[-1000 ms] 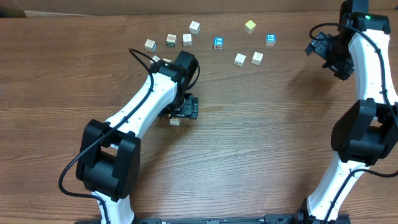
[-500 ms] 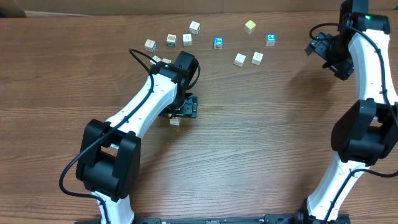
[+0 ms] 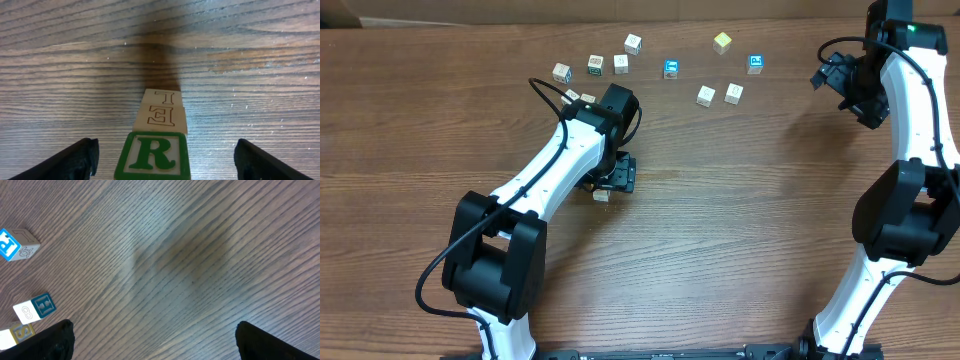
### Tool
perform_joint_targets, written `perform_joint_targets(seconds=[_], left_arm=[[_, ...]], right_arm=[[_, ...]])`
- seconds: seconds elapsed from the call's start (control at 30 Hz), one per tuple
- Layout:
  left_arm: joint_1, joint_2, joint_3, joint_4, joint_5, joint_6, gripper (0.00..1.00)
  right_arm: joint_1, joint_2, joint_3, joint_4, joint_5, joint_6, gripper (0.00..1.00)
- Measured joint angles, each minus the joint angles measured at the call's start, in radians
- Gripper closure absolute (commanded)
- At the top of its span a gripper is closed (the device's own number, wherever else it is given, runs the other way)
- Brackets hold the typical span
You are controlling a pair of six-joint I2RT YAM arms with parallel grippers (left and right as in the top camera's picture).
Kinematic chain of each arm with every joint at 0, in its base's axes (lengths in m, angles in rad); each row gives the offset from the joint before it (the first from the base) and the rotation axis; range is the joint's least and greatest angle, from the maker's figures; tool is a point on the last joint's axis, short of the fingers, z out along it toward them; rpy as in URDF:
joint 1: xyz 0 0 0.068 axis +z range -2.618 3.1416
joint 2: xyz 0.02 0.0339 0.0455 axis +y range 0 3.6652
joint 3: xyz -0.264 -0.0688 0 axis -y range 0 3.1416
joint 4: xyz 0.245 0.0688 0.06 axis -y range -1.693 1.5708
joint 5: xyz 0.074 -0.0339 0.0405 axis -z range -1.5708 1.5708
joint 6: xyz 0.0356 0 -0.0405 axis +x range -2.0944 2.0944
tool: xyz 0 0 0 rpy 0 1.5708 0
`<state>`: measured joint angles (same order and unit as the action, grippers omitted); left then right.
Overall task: Form a tower
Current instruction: 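Lower the left gripper around the top 'E' block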
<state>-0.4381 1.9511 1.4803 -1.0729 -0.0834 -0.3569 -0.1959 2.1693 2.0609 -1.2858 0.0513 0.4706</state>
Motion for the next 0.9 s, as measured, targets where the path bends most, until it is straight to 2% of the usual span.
perform_joint_targets(seconds=[0.2,0.73,0.8,0.9], left_arm=[[0.0,-0.01,-0.002,0.006,0.005,0.001,0.06],[0.0,-0.023,-0.002,0.007,0.052,0.053,0.08],[0.0,-0.023,-0.002,0.009,0.045,0.053,0.11],[0.0,-0.023,-0.005,0.014,0.037,0.053,0.2]], right_arm=[[0.0,0.0,0.0,0.0,0.0,0.0,0.0],[0.0,0.0,0.0,0.0,0.0,0.0,0.0],[0.0,0.0,0.0,0.0,0.0,0.0,0.0],[0.0,0.0,0.0,0.0,0.0,0.0,0.0]])
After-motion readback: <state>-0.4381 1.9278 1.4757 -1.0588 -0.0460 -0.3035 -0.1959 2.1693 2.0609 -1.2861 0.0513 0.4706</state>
